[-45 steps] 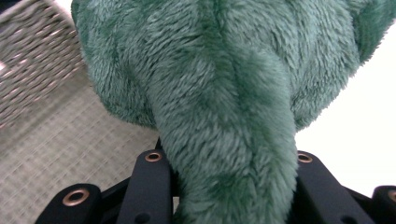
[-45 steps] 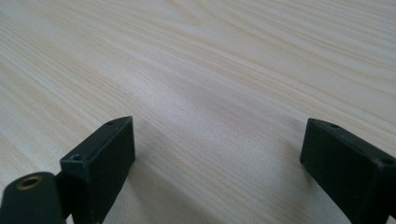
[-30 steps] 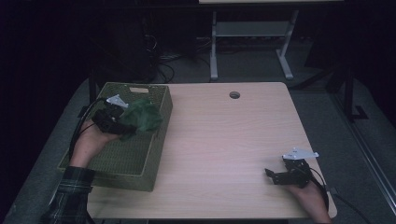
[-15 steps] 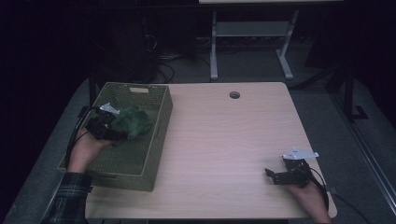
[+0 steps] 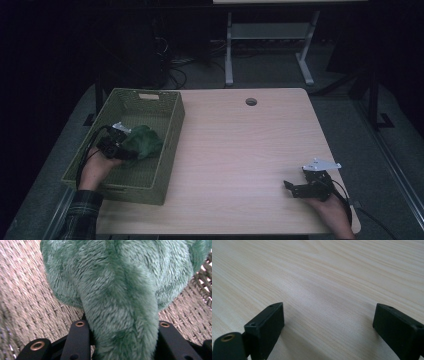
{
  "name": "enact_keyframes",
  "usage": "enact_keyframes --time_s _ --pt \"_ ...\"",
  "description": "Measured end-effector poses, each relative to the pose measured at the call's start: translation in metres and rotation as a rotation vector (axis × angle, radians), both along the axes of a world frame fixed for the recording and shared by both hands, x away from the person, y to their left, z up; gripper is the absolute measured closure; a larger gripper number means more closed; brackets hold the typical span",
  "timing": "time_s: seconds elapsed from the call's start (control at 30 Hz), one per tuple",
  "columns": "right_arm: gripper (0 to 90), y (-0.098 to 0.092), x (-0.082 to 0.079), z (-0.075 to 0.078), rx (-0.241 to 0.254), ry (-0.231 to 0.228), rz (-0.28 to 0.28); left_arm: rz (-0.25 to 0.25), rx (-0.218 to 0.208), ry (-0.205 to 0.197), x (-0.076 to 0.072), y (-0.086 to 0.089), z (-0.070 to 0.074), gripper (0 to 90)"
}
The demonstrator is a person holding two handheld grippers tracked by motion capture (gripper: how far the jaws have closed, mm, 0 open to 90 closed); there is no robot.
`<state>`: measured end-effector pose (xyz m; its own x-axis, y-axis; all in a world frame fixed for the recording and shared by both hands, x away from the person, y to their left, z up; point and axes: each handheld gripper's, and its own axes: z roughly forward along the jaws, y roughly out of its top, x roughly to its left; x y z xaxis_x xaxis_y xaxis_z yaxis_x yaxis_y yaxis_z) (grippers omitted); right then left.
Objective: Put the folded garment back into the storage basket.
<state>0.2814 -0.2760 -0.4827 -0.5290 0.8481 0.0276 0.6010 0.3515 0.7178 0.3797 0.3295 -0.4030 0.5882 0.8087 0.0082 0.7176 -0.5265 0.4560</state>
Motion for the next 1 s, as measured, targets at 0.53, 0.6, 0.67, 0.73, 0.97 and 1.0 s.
enact_keyframes --time_s 0.53,0.6,0.67,0.73,0.97,1.0 --pt "9.6 0.000 0.000 0.000 0.001 0.000 0.000 0.037 0.020 0.021 0.003 0.003 -0.009 25.7" --pt "9.6 0.000 0.000 0.000 0.001 0.000 0.000 0.037 0.014 0.015 0.002 0.003 -0.008 19.5" --pt "9.6 0.000 0.000 0.000 0.001 0.000 -0.001 0.038 0.006 0.002 0.001 0.003 -0.006 16.5" --pt "9.6 0.000 0.000 0.000 0.001 0.000 -0.006 0.036 -0.001 -0.003 0.001 0.004 -0.004 14.2" --pt "9.6 0.000 0.000 0.000 0.001 0.000 -0.006 0.047 -0.016 -0.048 -0.002 0.006 0.018 13.5" --pt "9.5 0.000 0.000 0.000 0.001 0.000 -0.007 0.044 -0.016 -0.050 -0.002 0.006 0.021 13.5"
